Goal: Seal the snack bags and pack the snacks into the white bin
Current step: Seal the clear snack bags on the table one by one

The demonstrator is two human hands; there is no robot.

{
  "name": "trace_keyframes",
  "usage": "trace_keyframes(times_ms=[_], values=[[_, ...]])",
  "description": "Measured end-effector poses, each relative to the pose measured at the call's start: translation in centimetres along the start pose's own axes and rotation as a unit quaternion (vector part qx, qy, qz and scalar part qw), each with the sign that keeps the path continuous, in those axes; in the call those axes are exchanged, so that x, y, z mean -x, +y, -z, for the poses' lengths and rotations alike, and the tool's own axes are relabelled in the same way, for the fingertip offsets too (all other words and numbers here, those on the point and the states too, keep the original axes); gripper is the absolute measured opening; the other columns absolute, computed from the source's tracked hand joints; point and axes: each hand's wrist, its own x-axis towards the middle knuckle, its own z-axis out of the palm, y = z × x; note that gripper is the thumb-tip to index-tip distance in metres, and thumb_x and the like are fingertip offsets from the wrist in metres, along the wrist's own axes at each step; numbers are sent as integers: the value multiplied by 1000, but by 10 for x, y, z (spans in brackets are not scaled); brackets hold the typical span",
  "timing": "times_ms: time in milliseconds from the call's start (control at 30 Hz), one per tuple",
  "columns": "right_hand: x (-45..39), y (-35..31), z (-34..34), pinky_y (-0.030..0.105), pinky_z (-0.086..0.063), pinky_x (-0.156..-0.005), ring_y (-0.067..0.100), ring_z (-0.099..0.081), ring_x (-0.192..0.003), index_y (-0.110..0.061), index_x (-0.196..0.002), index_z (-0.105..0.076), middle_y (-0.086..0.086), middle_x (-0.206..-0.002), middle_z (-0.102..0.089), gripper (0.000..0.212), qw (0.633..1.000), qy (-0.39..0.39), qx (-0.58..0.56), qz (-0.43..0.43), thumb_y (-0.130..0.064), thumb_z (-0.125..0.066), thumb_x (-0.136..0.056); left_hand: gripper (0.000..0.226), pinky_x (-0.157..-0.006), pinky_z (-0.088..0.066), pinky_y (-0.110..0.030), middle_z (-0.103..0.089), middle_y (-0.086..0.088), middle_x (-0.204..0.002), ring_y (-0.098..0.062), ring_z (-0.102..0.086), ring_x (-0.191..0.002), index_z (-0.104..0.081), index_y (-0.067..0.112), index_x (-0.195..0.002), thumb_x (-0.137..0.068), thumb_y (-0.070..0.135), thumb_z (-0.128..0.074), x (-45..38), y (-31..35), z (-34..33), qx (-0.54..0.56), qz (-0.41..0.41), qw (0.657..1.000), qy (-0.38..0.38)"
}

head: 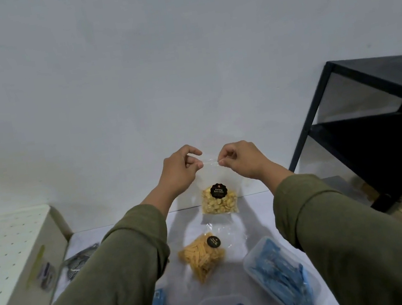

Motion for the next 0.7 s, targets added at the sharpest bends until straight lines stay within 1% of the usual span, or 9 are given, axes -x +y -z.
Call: trace_keyframes(times_ms=[100,167,233,267,367,433,533,633,700], values=[[2,-4,-5,15,-39,-61,8,-53,-74,-18,-81,-68,-8,-78,-60,3,1000,0,-17,5,-20,-68,-83,22,-59,-39,-2,-70,5,-81,2,-60,-77,-59,23,-105,-86,14,-65,4,0,4,23,1,1000,6],[3,-7,-10,15,-40,-61,8,-53,-73,-18,-82,-69,-8,-76,-60,2,1000,1,-28,9,-20,-69,-82,24,-61,-38,-5,-70,5,-82,3,-60,-78,-58,24,-106,-86,15,-65,6,1,6,27,-1,1000,5],[3,-10,-14,15,-41,-63,13,-55,-77,-16,-82,-70,-4,-79,-64,3,999,7,-38,15,-18,-69,-82,26,-64,-39,-8,-71,6,-82,2,-61,-80,-57,25,-107,-85,15,-66,7,1,9,33,-4,999,8],[3,-11,-16,15,-42,-64,14,-56,-79,-16,-81,-70,-2,-81,-65,4,999,11,-42,18,-18,-68,-83,26,-64,-40,-7,-71,7,-82,2,-62,-80,-57,25,-107,-85,15,-66,8,1,10,34,-6,999,11],[4,-16,-17,18,-42,-67,15,-55,-81,-13,-83,-69,1,-86,-66,7,999,19,-40,28,-16,-64,-86,26,-60,-41,-1,-71,7,-81,7,-60,-70,-58,24,-106,-84,15,-67,9,0,12,39,-17,999,18],[4,-19,-18,19,-42,-67,15,-55,-82,-13,-82,-68,4,-90,-67,6,998,16,-44,31,-16,-64,-86,26,-61,-40,2,-71,7,-81,8,-59,-68,-57,24,-106,-84,15,-67,10,0,12,39,-30,999,22],[5,-22,-19,15,-42,-67,16,-56,-81,-16,-78,-66,4,-88,-66,8,998,15,-45,35,-15,-64,-86,26,-71,-39,-1,-68,12,-78,3,-59,-80,-56,24,-108,-84,16,-66,10,1,9,15,-53,998,26],[6,-22,-17,13,-41,-67,14,-55,-80,-15,-78,-66,-1,-84,-64,8,998,22,-50,43,-14,-64,-86,18,-77,-40,-11,-67,11,-80,0,-58,-86,-61,22,-103,-86,18,-65,10,1,8,8,-58,998,22],[6,-22,-15,13,-40,-68,13,-54,-83,-13,-79,-68,-4,-83,-62,7,997,23,-52,48,-14,-64,-85,5,-74,-37,-9,-66,12,-82,4,-57,-84,-65,19,-92,-87,21,-65,9,-1,7,-8,-56,998,13]])
